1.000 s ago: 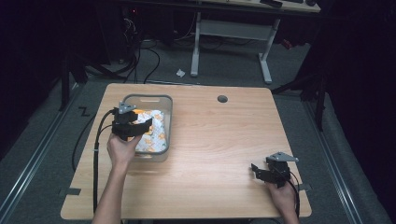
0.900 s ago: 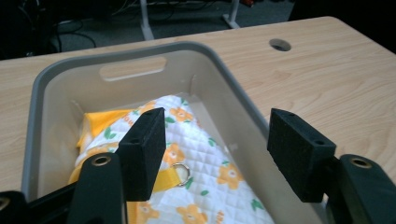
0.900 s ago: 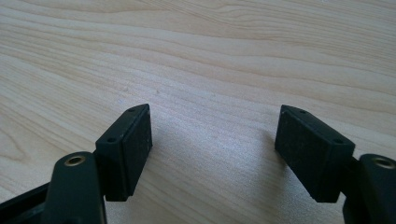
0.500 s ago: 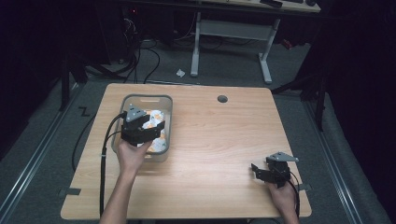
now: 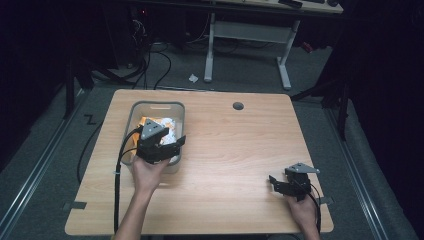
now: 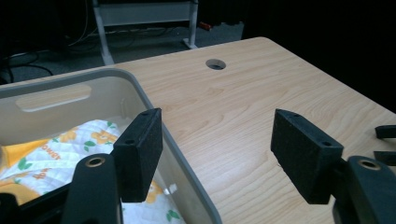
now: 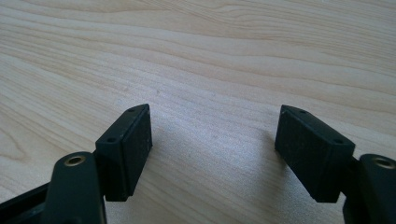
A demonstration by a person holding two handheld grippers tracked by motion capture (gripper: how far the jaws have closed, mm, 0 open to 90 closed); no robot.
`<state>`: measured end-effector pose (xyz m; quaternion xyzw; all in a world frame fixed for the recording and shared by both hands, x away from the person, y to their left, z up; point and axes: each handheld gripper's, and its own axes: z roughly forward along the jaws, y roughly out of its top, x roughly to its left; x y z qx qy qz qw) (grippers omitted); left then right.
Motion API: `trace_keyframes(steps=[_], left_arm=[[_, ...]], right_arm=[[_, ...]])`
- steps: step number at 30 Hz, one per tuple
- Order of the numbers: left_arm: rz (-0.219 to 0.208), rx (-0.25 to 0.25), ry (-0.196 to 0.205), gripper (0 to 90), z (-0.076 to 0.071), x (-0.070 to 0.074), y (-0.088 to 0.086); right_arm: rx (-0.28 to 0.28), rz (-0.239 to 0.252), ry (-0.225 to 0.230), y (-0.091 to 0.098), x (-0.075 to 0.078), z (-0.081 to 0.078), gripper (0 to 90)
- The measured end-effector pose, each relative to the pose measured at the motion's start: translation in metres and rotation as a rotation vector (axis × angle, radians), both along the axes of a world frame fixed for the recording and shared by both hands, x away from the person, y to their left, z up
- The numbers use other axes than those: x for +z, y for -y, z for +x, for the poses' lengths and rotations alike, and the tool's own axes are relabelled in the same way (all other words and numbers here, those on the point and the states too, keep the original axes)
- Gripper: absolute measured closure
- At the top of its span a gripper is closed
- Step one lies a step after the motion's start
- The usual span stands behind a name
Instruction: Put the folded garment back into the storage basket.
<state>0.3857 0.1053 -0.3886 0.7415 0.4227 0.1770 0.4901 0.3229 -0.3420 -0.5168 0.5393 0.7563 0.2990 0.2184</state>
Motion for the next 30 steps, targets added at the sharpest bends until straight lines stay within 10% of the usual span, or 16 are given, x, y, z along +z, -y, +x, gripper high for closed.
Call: trace_keyframes(steps=[30], left_arm=[[-0.026,-0.113,-0.013,34.3,-0.020,-0.013,0.036]], right_arm=[[0.001,0.001,0.000,0.000,0.000,0.000,27.6]])
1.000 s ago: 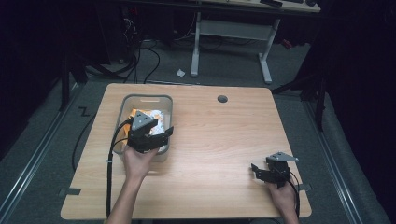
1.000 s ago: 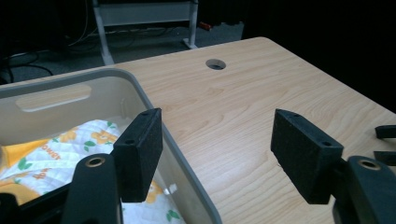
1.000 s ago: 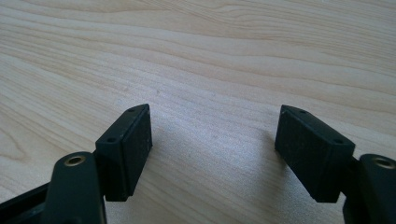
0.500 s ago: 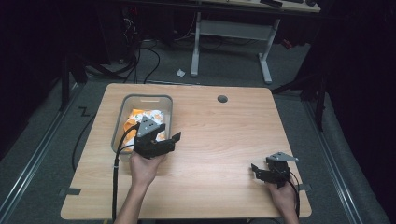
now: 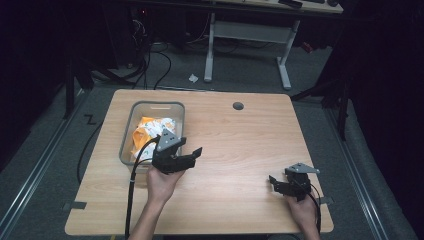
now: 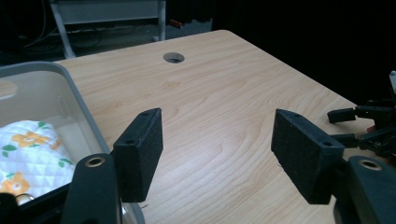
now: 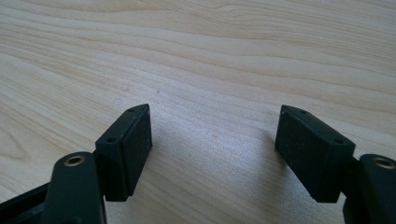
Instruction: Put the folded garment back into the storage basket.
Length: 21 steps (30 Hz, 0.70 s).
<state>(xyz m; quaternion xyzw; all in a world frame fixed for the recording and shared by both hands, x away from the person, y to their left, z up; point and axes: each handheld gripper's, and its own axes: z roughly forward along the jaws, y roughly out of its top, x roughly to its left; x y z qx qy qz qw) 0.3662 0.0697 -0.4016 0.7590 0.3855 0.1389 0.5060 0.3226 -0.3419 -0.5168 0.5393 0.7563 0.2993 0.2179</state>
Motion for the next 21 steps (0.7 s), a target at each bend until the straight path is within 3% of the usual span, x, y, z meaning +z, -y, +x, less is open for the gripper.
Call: trace_keyframes(steps=[13,21], left_arm=[[-0.002,-0.050,-0.013,34.3,-0.005,-0.007,0.017],[0.037,-0.075,-0.022,34.3,-0.007,-0.013,0.025]], right_arm=[[-0.001,0.000,0.000,0.000,0.000,0.000,27.6],[-0.001,0.001,-0.001,0.000,0.000,0.000,27.6]])
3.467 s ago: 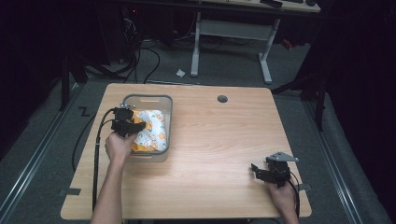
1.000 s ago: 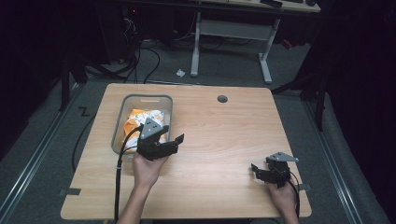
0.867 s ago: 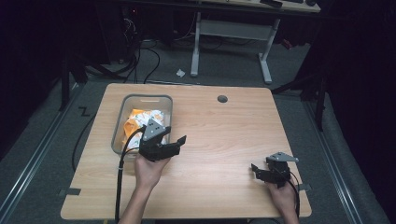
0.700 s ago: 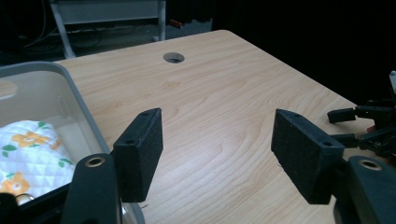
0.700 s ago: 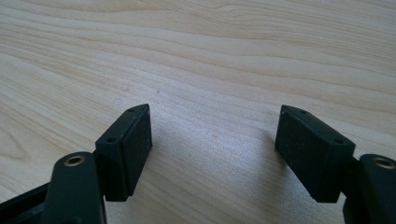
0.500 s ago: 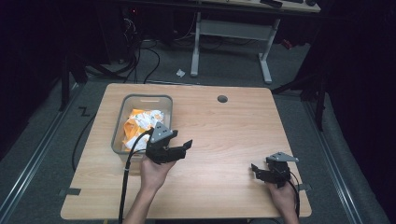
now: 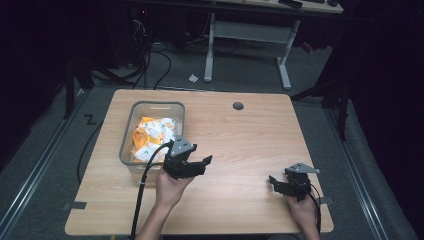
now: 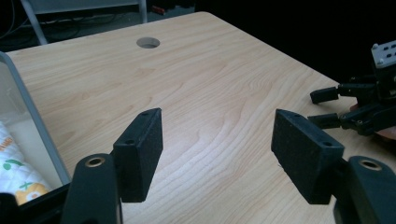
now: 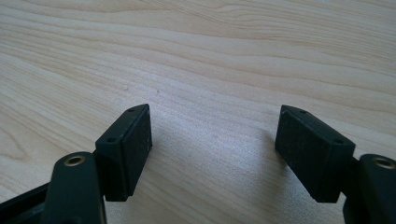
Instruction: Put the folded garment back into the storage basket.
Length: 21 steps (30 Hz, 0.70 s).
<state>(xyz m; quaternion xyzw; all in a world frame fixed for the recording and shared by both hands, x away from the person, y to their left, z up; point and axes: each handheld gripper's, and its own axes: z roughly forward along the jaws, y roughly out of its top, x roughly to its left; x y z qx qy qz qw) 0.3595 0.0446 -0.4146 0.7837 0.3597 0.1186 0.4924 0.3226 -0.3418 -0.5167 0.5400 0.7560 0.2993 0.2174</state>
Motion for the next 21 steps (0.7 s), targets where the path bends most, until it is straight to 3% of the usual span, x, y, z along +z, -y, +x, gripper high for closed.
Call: trace_keyframes(steps=[2,5,17,21], left_arm=[[-0.019,-0.011,-0.012,34.3,0.000,-0.001,0.001],[-0.003,-0.013,-0.005,34.3,-0.001,-0.004,0.005],[-0.027,-0.025,-0.027,34.5,0.000,-0.010,0.012],[-0.013,-0.027,-0.022,34.5,0.000,-0.011,0.013]], right_arm=[[0.001,-0.002,0.001,0.000,0.000,0.000,27.7],[0.001,-0.001,0.002,0.000,0.000,0.000,27.6],[0.001,-0.001,0.001,0.000,0.000,0.000,27.6],[0.000,0.000,0.000,0.000,0.000,0.000,27.6]])
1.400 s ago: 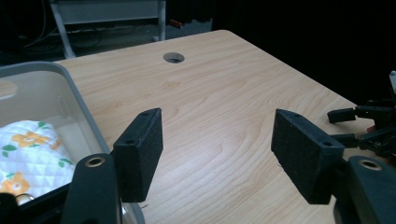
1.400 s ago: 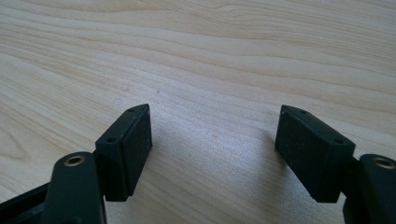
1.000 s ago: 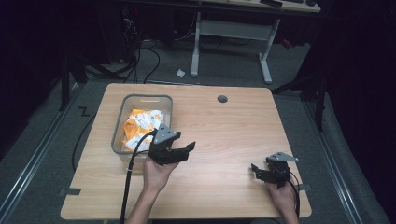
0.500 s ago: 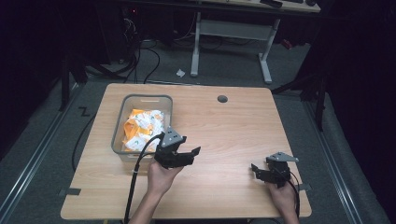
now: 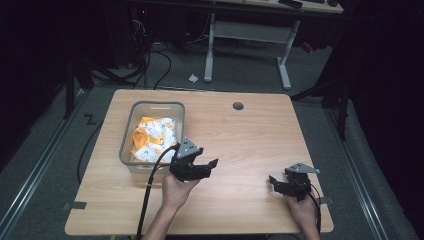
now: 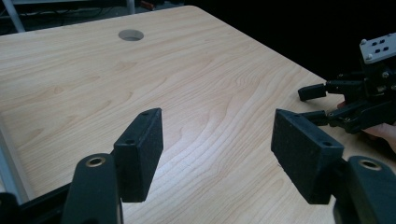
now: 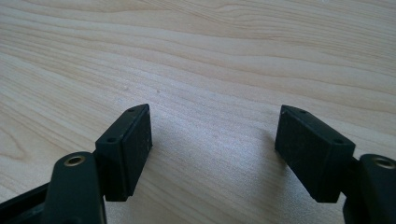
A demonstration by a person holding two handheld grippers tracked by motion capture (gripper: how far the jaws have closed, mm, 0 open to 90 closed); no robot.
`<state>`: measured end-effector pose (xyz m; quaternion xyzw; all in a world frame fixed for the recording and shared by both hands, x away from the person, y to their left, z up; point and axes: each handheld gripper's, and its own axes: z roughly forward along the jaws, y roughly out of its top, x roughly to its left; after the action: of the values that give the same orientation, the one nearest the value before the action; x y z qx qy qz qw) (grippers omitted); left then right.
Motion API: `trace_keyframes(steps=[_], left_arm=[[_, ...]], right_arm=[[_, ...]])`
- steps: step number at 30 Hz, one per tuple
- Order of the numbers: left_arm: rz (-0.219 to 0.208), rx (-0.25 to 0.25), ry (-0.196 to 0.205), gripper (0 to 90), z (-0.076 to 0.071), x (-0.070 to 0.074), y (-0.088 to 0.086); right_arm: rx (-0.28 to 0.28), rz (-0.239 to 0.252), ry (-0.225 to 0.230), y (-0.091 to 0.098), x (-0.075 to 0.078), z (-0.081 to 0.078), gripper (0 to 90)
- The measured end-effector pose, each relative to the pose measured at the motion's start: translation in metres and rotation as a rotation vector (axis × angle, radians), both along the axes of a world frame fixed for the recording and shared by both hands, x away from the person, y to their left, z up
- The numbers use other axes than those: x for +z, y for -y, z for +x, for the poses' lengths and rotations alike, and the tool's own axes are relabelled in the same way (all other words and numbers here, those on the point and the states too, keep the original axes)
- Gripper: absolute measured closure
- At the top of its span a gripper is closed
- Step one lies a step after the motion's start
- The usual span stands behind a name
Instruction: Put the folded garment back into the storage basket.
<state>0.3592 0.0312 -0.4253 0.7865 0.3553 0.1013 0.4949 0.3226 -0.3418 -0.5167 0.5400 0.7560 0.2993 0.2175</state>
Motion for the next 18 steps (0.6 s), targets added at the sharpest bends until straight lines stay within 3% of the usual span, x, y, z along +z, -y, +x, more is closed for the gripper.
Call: trace_keyframes(steps=[10,18], left_arm=[[-0.014,-0.013,-0.025,34.6,0.001,-0.009,0.007],[-0.001,-0.030,-0.045,34.7,0.003,-0.017,0.015]], right_arm=[[0.000,0.000,0.000,0.000,0.000,0.000,27.6],[0.000,-0.001,0.001,0.000,0.000,0.000,27.6]])
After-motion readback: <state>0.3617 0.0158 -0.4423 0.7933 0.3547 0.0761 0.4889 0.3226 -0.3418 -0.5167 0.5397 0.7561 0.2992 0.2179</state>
